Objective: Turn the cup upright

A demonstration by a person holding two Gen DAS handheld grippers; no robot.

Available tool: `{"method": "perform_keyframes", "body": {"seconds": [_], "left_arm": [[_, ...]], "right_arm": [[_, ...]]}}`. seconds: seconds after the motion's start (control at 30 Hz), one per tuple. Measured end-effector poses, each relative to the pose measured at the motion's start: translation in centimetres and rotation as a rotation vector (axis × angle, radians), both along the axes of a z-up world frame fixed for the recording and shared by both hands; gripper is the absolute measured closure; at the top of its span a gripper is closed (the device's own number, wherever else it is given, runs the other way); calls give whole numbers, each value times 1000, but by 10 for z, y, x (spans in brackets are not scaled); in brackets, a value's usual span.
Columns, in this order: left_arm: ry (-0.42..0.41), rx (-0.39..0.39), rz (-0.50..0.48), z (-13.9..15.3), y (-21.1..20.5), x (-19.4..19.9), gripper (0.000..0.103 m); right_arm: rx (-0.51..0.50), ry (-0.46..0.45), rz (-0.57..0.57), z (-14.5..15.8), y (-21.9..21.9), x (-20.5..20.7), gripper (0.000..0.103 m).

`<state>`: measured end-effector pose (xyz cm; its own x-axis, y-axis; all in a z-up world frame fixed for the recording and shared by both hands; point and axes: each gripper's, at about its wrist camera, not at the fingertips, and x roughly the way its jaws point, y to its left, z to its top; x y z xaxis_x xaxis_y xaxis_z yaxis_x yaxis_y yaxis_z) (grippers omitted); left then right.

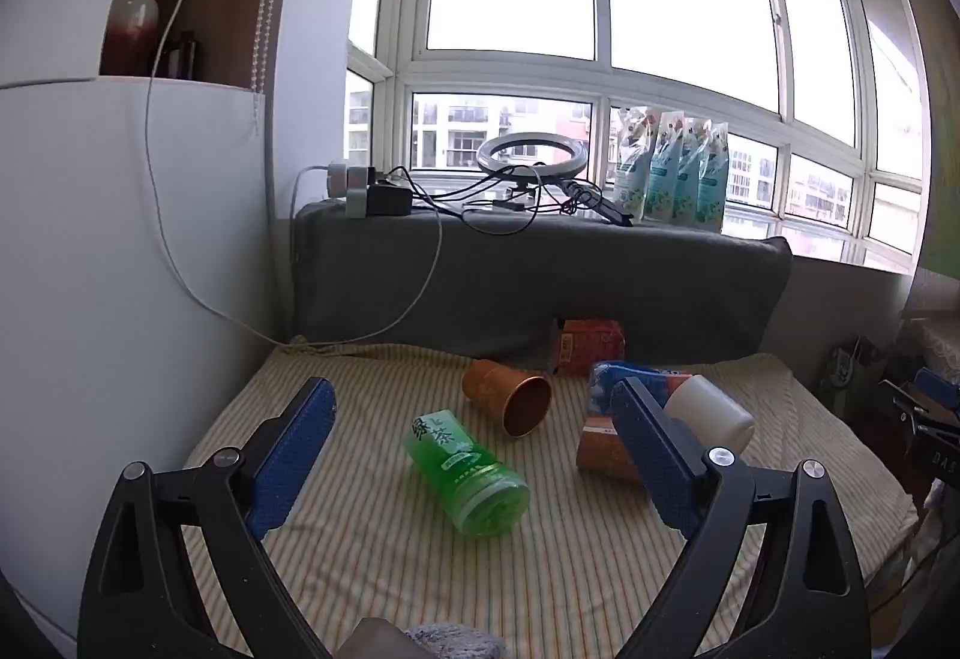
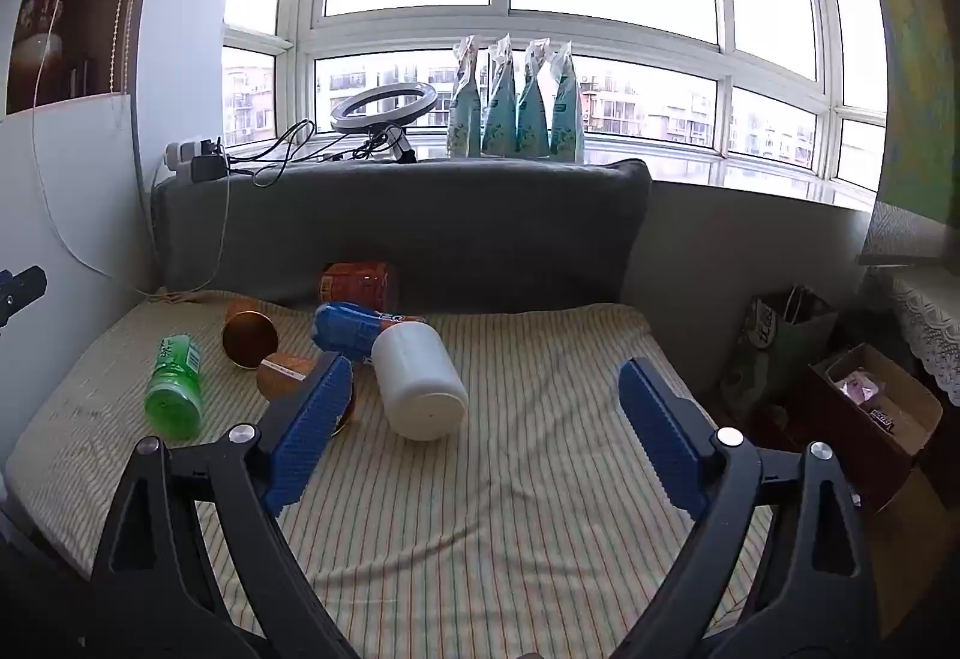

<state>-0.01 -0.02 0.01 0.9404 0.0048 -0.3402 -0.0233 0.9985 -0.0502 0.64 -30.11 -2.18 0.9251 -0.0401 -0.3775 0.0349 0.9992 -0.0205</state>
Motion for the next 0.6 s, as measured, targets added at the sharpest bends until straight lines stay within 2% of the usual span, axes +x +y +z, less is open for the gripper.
{"method": "perform_keyframes", "body": {"seconds": [0.17,0.6], "left_arm": [[-11,21,-5,0,-3,0,10],[4,-9,-7,1,-2,3,10]], "right_arm": [[-13,0,-14,1,1,-3,10],[-33,-27,-41,7,4,0,10]]}}
